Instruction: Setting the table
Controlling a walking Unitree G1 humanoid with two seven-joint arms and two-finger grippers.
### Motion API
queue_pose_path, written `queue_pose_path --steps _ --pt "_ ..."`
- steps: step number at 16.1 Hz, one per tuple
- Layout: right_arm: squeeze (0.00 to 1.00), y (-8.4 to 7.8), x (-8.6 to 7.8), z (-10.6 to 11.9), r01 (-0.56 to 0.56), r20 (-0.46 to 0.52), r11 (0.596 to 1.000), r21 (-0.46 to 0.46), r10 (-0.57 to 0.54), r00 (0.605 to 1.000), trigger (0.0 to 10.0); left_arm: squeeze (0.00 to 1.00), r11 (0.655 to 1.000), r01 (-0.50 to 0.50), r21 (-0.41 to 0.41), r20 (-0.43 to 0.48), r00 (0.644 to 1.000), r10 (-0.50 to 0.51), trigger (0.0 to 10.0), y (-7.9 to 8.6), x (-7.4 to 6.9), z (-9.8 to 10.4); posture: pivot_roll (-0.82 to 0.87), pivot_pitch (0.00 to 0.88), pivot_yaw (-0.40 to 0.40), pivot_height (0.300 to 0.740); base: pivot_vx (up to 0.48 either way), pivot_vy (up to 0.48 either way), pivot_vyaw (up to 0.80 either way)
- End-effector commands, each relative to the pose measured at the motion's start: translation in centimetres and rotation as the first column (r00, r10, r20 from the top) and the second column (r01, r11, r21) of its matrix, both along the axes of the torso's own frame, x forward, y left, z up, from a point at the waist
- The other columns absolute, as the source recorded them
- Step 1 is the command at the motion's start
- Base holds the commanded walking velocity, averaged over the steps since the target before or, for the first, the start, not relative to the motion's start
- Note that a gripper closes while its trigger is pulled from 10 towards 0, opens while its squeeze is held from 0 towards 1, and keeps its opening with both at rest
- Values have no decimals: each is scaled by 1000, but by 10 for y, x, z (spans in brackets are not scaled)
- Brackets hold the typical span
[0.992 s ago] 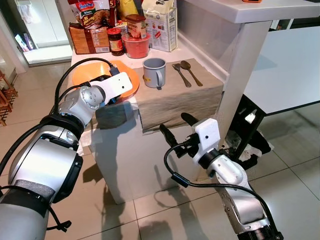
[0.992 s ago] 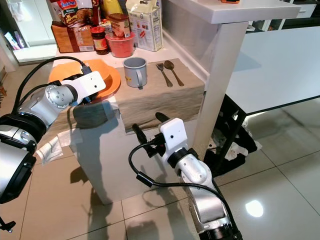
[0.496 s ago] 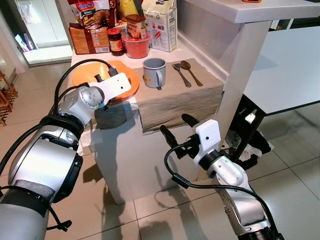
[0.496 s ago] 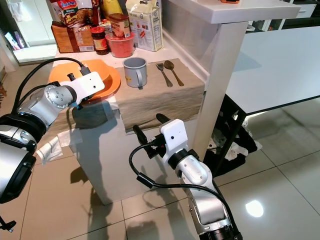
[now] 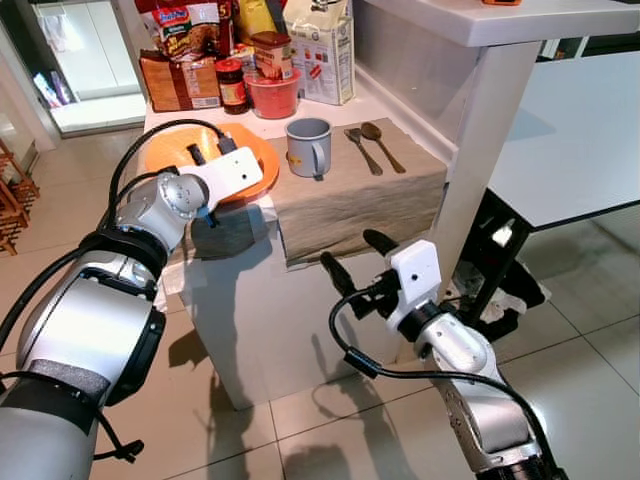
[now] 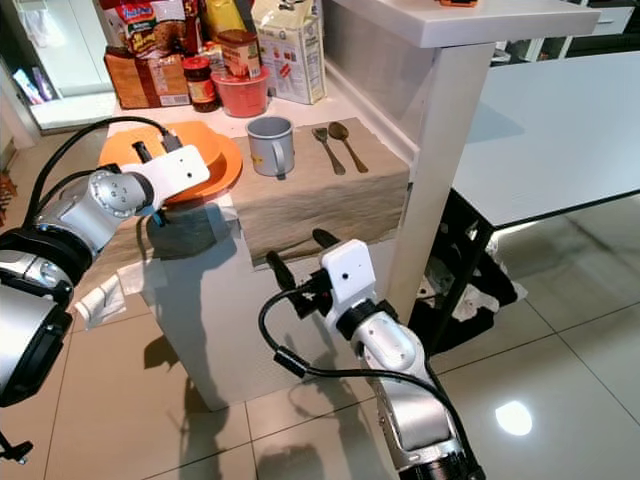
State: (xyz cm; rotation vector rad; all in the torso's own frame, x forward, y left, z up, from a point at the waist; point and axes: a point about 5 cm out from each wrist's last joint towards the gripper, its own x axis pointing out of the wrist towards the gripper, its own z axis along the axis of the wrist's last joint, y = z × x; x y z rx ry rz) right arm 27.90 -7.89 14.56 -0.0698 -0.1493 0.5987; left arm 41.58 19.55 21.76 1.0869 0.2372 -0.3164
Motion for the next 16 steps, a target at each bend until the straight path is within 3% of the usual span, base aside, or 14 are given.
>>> queue_pose_path --steps 1,8,16 --pt "0 2 -2 2 -7 2 1000 10 7 1000 10000 0 1000 4 14 19 1000 -5 0 0 1 5 -79 0 88 736 0 0 0" --pt "0 3 -2 -1 -9 -10 1000 7 9 1000 10000 0 1000 8 5 124 992 -9 0 -1 4 23 -74 0 87 736 0 0 0" --pt "0 3 -3 -3 -11 -18 1000 0 11 1000 10000 0 1000 1 -12 150 989 0 0 1 5 31 -69 0 79 736 0 0 0"
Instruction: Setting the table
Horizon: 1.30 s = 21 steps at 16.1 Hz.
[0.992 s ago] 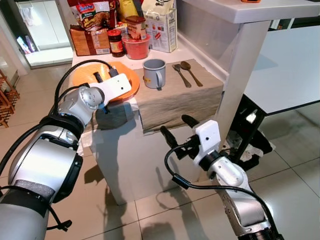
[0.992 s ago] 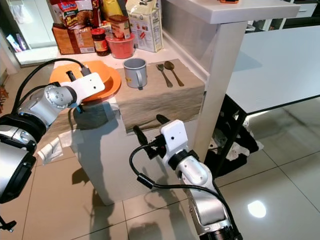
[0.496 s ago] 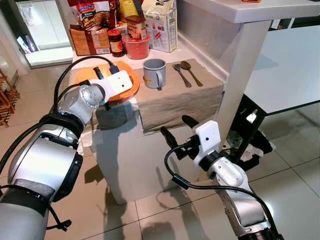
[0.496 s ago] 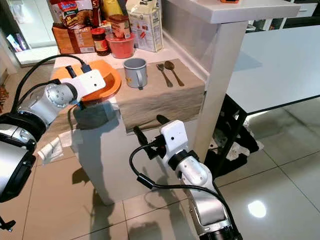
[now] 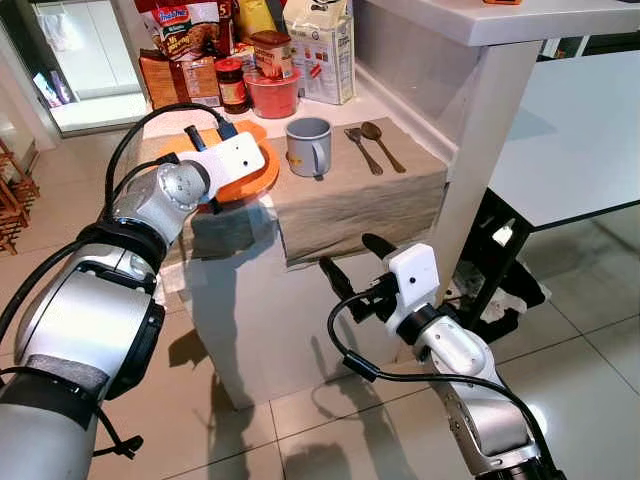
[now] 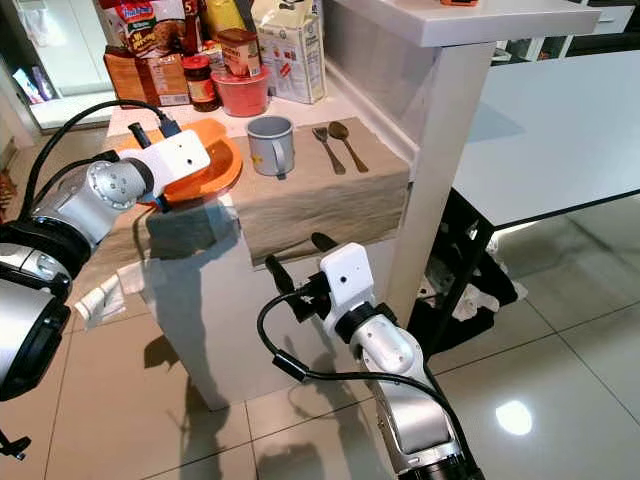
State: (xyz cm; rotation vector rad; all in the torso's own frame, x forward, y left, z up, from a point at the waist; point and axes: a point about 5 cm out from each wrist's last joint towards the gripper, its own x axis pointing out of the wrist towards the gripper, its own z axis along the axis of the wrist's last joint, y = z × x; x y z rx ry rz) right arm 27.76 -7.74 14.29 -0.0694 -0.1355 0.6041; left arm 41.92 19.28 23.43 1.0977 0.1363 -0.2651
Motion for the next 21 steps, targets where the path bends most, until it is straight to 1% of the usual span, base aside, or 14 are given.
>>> queue_pose_path --steps 1,2,3,4,5,8,11,14,15,17,18,19,20,21 --pt "0 2 -2 0 -8 -6 1000 4 8 1000 10000 0 1000 -6 2 26 1000 5 0 4 1 12 -66 0 79 736 0 0 0" --pt "0 3 -2 0 -10 -6 1000 4 10 1000 10000 0 1000 -2 7 1 1000 2 0 4 1 8 -66 0 80 736 0 0 0" --pt "0 3 -2 0 -10 -6 1000 5 10 1000 10000 0 1000 -8 29 0 1000 8 1333 4 0 5 -65 0 79 736 0 0 0" --pt "0 3 -2 0 -11 -7 1000 6 11 1000 10000 776 999 -10 33 -9 1000 11 10000 4 0 1 -65 0 79 736 0 0 0" --pt "0 3 -1 0 -13 -8 1000 6 13 1000 10000 1000 1000 -13 28 -17 1000 13 10000 4 -1 -1 -64 0 79 736 0 0 0" --pt "0 4 -1 0 -14 -9 1000 4 14 1000 10000 1000 1000 -14 24 -20 1000 14 10000 4 0 -1 -65 0 77 736 0 0 0" --pt "0 5 -1 0 -16 -10 1000 4 16 1000 10000 1000 1000 -10 17 -43 999 11 10000 4 -1 -5 -65 0 77 736 0 0 0" --pt "0 5 -1 -1 -19 -12 1000 3 19 1000 10000 1000 1000 4 17 -96 995 -3 10000 3 -4 -16 -63 0 75 736 0 0 0" --pt "0 6 -1 -1 -21 -13 1000 3 21 1000 10000 1000 1000 15 17 -143 990 -13 10000 3 -5 -23 -62 0 76 736 0 0 0" --pt "0 6 -1 -1 -22 -14 1000 2 22 1000 10000 1000 999 25 32 -182 983 -19 10000 4 -7 -30 -64 0 74 736 0 0 0" --pt "0 6 -1 -2 -24 -14 1000 1 24 1000 10000 933 998 26 56 -200 980 -15 10000 5 -9 -36 -69 0 77 736 0 0 0" --pt "0 5 -2 -2 -24 -14 1000 0 24 1000 10000 933 998 24 58 -198 980 -12 10000 5 -9 -37 -70 0 77 736 0 0 0" --pt "0 5 -2 -2 -24 -15 1000 -1 24 1000 10000 0 998 21 61 -193 981 -9 10000 4 -9 -36 -75 0 80 736 0 0 0" --pt "0 4 -3 -3 -22 -16 1000 -3 22 1000 10000 0 998 14 60 -178 984 -3 10000 4 -7 -33 -79 0 81 736 0 0 0"
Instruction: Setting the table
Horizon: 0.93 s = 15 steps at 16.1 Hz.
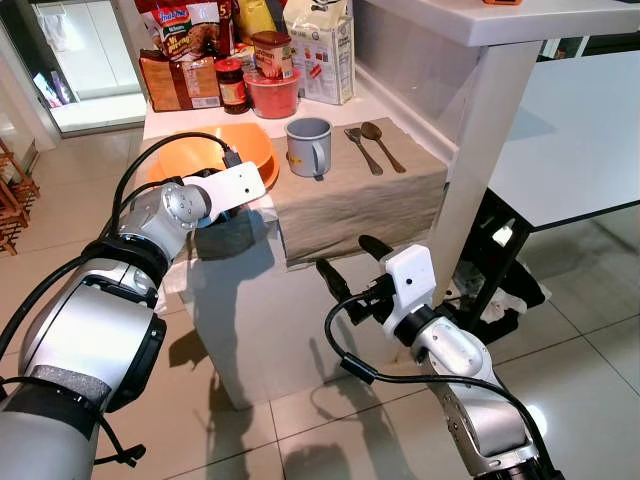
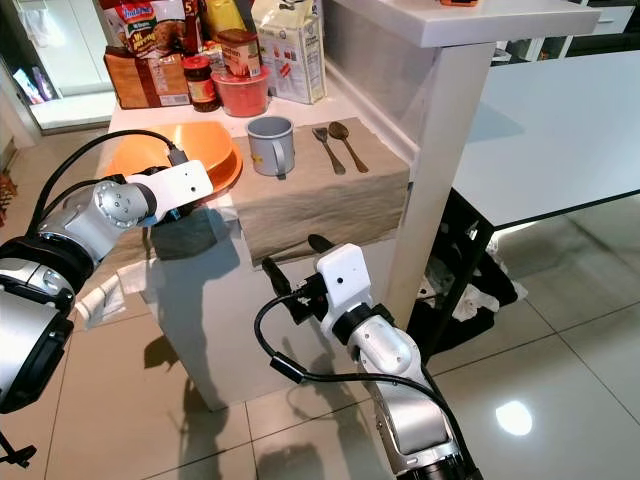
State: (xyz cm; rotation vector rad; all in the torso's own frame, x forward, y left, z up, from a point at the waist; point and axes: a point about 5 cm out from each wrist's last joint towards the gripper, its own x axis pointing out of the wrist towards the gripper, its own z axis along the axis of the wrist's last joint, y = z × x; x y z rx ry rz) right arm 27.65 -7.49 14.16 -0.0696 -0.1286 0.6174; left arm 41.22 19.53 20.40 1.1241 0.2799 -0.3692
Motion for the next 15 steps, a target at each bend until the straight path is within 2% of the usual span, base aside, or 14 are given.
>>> queue_pose_path --steps 1,5,9,15 --pt "0 1 -3 -2 -8 -10 1000 -1 8 1000 10000 0 1000 -17 15 6 1000 17 10000 1 1 1 -81 0 82 736 0 0 0" --pt "0 -1 -5 -3 -3 -12 1000 -7 2 1000 10000 0 999 -41 -20 40 998 42 10000 2 3 12 -94 0 84 736 0 0 0" --pt "0 -2 -6 -4 -3 -16 1000 -14 3 1000 10000 0 996 -60 -61 37 997 63 10000 2 4 13 -96 0 80 736 0 0 0" --pt "0 -2 -8 -3 -6 -17 1000 -15 6 1000 10000 0 997 -70 -46 47 996 72 10000 0 5 13 -113 0 87 736 0 0 0"
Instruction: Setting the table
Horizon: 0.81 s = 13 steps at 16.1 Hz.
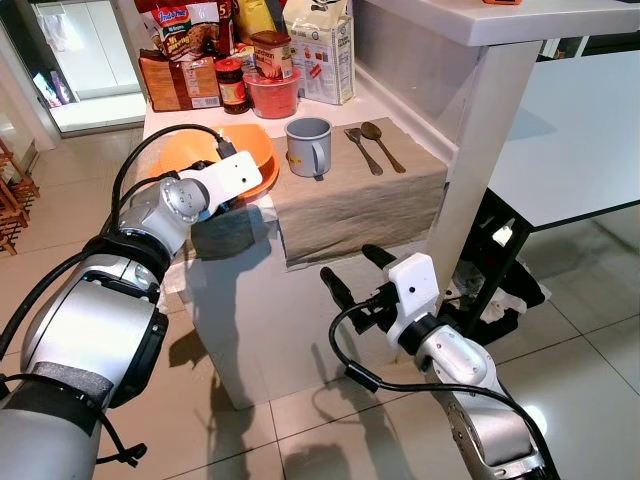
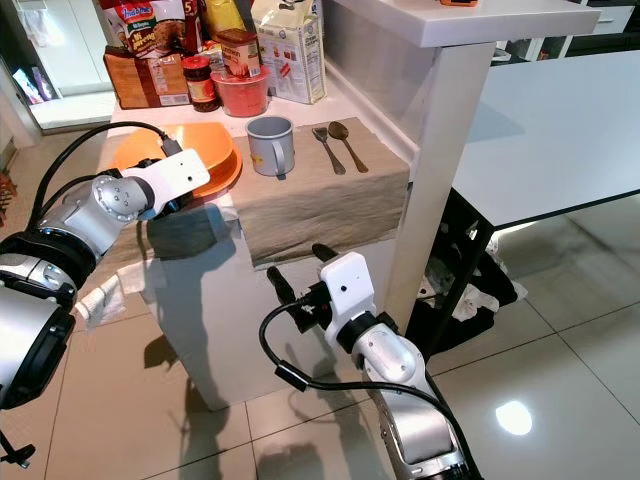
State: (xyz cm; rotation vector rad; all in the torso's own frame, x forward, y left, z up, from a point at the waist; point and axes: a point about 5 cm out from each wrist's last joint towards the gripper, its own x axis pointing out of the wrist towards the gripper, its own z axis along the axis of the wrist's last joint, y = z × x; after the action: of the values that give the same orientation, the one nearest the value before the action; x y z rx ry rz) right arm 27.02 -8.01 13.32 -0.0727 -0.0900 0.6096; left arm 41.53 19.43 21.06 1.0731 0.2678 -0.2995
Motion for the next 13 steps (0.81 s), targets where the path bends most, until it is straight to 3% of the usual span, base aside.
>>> queue_pose_path --steps 1,13 --pt "0 2 -4 5 -11 17 1000 -1 11 1000 10000 0 1000 -15 -1 22 1000 15 10000 -1 2 6 -119 0 88 736 0 0 0" --pt "0 -1 -10 9 -22 10 1000 -1 22 1000 10000 0 996 -82 -43 67 994 85 10000 5 1 1 -135 0 75 736 0 0 0"
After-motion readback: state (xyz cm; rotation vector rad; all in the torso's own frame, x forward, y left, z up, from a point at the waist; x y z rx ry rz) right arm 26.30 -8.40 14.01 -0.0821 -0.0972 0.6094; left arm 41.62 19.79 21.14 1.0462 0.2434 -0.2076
